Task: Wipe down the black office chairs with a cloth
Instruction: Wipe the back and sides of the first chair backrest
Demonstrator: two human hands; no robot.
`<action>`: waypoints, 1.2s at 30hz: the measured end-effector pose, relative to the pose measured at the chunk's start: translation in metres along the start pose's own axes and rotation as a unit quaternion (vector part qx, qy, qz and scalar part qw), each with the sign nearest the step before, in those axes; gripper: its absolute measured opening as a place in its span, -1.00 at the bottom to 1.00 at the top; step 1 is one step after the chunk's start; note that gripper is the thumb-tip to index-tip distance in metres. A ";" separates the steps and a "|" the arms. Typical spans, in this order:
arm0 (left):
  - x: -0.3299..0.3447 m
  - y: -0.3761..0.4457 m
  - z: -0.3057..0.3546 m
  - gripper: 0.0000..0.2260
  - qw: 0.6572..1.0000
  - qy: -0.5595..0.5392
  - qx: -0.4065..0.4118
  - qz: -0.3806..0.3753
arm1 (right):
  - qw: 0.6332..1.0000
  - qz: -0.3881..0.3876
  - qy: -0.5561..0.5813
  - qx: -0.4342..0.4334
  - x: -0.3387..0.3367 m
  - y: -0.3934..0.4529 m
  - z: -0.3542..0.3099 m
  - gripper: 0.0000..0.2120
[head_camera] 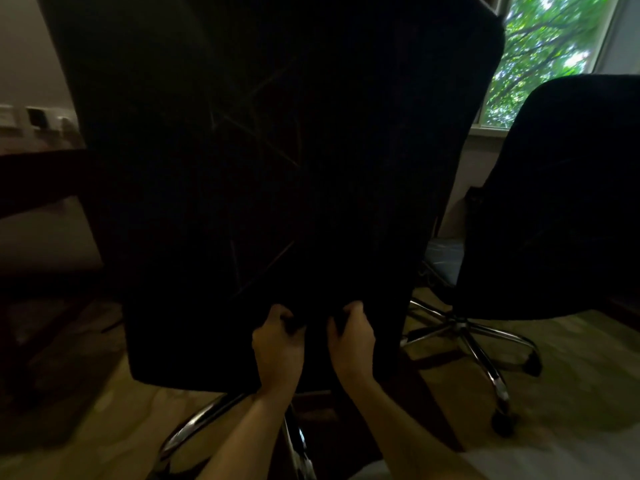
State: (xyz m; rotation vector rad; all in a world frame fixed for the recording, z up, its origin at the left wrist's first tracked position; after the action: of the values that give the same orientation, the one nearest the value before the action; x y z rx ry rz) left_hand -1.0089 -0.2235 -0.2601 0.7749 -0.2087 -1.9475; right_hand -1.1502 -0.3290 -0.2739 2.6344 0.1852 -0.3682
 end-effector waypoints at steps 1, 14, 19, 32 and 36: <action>-0.002 0.003 0.004 -0.83 1.000 0.000 -0.002 0.000 | 1.000 0.013 0.007 -0.005 -0.004 0.003 -0.006 -0.85; -0.048 0.053 0.084 -0.84 0.994 -0.038 0.081 0.057 | 0.978 0.121 0.031 -0.165 -0.039 0.038 -0.096 -0.84; -0.021 0.025 0.024 -0.85 0.996 -0.023 0.064 0.049 | 0.983 0.077 -0.019 -0.164 -0.005 0.010 -0.044 -0.79; 0.033 -0.036 -0.073 -0.83 0.999 -0.041 0.021 0.001 | 0.987 0.017 0.023 0.160 0.036 -0.040 0.067 -0.78; 0.034 -0.037 -0.091 -0.80 0.999 -0.028 0.019 -0.002 | 0.978 -0.010 0.025 0.208 0.041 -0.045 0.077 -0.73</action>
State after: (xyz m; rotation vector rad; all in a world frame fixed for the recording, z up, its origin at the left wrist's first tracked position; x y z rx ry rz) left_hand -0.9924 -0.2177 -0.3630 0.7476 -0.2783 -1.9761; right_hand -1.1369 -0.3227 -0.3709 3.0590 0.1653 -0.3831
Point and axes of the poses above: each hand's wrist, its own y-axis towards the middle knuckle, its own x-axis out of the palm, z = x × y, the point moved 10 cm from there along y, towards the middle knuckle, and after that the axes turned 8 degrees about y, right-handed, at the moved point
